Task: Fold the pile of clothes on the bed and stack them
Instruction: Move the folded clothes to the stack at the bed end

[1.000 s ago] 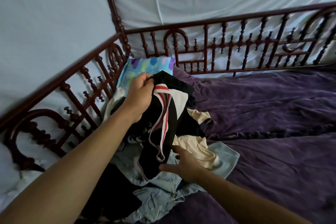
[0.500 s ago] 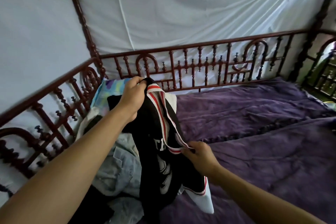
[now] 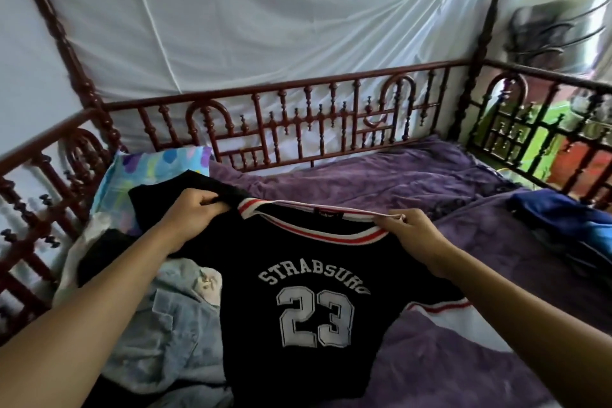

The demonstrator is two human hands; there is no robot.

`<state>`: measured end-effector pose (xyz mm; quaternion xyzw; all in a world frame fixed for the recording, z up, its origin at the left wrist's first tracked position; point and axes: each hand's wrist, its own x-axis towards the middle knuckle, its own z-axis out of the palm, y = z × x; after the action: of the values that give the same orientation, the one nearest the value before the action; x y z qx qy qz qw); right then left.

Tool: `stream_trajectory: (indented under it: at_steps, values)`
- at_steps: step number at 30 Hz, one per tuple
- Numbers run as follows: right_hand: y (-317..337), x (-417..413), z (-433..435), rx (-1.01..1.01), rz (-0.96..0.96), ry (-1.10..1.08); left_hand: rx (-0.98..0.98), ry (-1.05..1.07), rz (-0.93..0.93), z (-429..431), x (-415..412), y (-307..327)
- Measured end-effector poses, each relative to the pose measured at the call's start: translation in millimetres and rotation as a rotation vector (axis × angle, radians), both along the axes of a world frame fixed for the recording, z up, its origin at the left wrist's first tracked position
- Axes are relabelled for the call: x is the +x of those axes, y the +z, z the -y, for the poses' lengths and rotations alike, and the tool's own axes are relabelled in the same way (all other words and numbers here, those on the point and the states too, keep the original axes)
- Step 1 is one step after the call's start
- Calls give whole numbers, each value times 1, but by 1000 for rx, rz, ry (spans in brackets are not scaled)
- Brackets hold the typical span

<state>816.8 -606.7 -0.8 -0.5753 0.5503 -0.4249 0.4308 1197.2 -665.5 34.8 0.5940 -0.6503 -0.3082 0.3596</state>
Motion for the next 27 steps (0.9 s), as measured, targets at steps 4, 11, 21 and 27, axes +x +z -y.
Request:
stream_trajectory:
  at_steps: [4,11,21,27]
  values:
    - [-3,7,-7,124,76,105,-134,-3,86,33,4,-5]
    - [-21,-5,-4,83,31,97,-385,-143,393,103,-21,-8]
    - [-112,-143,-19,140,-463,-597,-223,-492,767,189,-190,-67]
    - [-182,-257,2,265,-561,-687,-325,-468,792,232,-351,-119]
